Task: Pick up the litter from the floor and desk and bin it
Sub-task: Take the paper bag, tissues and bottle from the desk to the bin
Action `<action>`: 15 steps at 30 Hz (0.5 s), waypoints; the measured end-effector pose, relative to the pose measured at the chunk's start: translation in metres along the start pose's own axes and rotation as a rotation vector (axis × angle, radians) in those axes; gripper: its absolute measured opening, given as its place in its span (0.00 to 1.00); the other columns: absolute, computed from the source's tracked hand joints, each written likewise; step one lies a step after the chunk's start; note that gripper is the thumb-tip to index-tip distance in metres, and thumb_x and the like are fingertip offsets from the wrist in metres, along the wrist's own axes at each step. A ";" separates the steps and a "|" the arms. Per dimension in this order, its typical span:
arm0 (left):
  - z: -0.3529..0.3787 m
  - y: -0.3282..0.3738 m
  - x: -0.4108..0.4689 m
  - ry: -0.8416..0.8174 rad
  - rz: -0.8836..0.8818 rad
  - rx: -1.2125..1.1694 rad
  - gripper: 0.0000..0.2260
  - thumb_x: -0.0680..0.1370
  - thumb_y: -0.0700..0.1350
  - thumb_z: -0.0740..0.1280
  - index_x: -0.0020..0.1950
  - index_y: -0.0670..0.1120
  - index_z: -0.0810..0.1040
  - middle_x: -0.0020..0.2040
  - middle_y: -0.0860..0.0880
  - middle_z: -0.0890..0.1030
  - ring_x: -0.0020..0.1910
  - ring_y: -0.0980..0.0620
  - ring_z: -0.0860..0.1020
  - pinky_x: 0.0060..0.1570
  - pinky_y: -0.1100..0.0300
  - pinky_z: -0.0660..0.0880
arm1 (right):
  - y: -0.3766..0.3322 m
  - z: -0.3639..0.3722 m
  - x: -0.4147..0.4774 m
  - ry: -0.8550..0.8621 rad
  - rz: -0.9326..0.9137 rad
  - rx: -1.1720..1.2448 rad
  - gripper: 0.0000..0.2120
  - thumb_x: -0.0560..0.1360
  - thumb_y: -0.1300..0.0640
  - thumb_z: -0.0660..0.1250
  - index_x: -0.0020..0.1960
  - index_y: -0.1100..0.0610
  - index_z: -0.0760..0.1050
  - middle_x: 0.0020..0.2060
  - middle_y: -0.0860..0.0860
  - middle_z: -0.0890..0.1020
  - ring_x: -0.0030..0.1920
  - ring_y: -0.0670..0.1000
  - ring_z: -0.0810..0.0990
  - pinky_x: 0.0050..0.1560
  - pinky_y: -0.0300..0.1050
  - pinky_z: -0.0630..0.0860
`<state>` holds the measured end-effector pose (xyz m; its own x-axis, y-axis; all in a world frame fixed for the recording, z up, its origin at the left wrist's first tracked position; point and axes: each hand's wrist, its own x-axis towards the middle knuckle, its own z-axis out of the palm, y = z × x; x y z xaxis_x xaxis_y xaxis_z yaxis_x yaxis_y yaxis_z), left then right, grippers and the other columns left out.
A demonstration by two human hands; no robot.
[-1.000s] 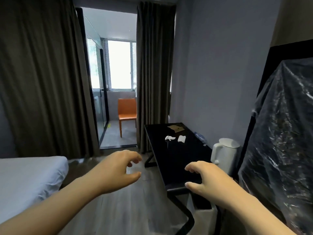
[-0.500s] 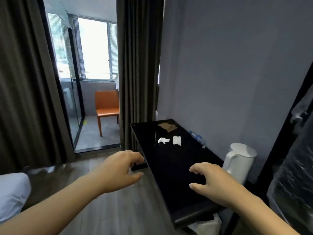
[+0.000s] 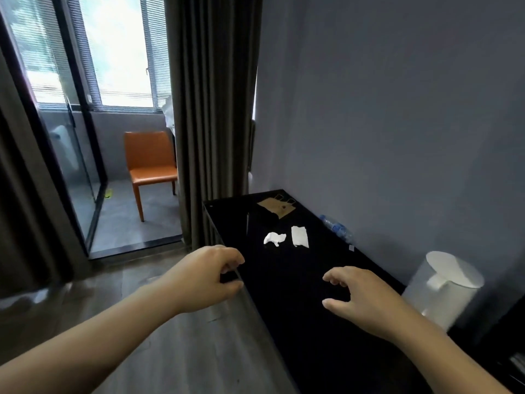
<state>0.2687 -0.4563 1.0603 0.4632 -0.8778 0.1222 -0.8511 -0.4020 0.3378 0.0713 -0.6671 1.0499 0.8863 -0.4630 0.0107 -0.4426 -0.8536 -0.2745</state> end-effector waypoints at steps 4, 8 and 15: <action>-0.007 -0.040 0.059 0.017 -0.001 0.016 0.17 0.74 0.54 0.68 0.62 0.56 0.75 0.54 0.59 0.76 0.51 0.62 0.76 0.52 0.64 0.76 | 0.008 0.007 0.071 -0.005 0.004 0.027 0.23 0.73 0.43 0.67 0.67 0.45 0.71 0.61 0.41 0.75 0.60 0.40 0.73 0.59 0.37 0.72; -0.015 -0.067 0.122 -0.006 0.015 0.049 0.18 0.74 0.54 0.68 0.63 0.55 0.75 0.54 0.59 0.76 0.51 0.61 0.76 0.53 0.62 0.76 | 0.022 0.004 0.134 -0.001 0.045 0.067 0.23 0.72 0.43 0.68 0.66 0.45 0.71 0.60 0.42 0.76 0.60 0.41 0.74 0.60 0.39 0.72; 0.005 -0.099 0.218 -0.066 0.077 -0.012 0.15 0.73 0.54 0.69 0.60 0.56 0.76 0.52 0.60 0.76 0.46 0.63 0.76 0.48 0.69 0.74 | 0.049 0.003 0.211 -0.009 0.102 0.069 0.23 0.72 0.44 0.68 0.66 0.47 0.72 0.60 0.43 0.76 0.59 0.41 0.75 0.60 0.39 0.74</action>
<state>0.4532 -0.6095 1.0484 0.3785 -0.9215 0.0867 -0.8804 -0.3295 0.3411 0.2373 -0.8064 1.0362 0.8384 -0.5443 -0.0291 -0.5205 -0.7837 -0.3388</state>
